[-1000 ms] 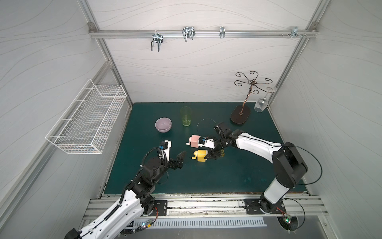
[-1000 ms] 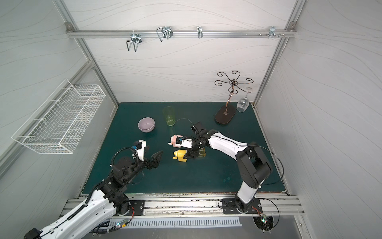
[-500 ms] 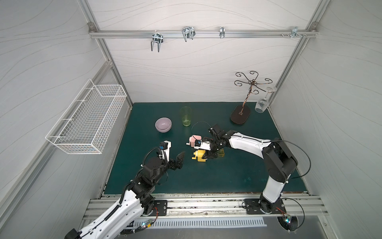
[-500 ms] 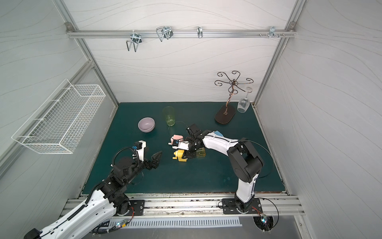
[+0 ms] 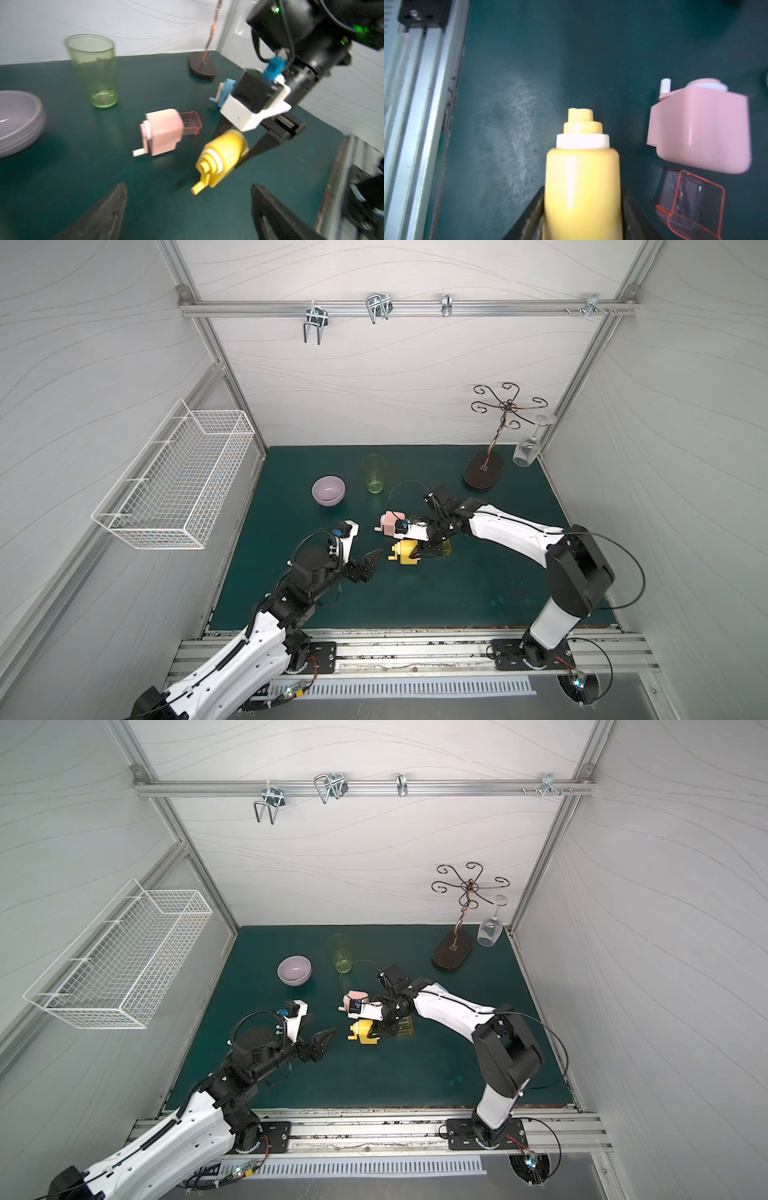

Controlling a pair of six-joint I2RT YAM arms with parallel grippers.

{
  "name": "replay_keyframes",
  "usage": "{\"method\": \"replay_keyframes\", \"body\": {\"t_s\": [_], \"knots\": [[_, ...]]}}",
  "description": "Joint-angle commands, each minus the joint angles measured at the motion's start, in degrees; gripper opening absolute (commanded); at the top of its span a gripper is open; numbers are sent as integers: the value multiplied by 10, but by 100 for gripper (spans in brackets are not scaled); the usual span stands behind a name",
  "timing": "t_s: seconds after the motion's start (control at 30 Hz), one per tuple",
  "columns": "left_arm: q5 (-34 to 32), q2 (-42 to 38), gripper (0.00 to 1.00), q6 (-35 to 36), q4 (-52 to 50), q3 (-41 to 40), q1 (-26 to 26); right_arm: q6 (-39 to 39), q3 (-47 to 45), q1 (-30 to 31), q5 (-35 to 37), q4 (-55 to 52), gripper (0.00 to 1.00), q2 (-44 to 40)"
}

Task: Put the tray back into the pencil sharpener
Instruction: Pick up the pencil sharpener from the center of the board.

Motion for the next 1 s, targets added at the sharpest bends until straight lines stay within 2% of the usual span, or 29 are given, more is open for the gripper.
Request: {"method": "replay_keyframes", "body": {"t_s": [0.0, 0.1, 0.3, 0.6, 0.8, 0.97], "knots": [[171, 25, 97, 100, 11, 63, 1, -23, 22, 2, -58, -72, 29, -67], [214, 59, 99, 138, 7, 85, 0, -25, 28, 7, -79, -108, 28, -102], [304, 117, 99, 166, 44, 109, 0, -26, 49, 24, -109, -151, 28, -149], [305, 161, 99, 184, 72, 122, -3, -18, 101, 52, -126, -188, 28, -132], [321, 162, 76, 200, 45, 132, -8, 2, 126, 63, -122, -196, 27, -105], [326, 153, 65, 192, 54, 129, -9, -2, 137, 63, -107, -210, 26, -95]]}}
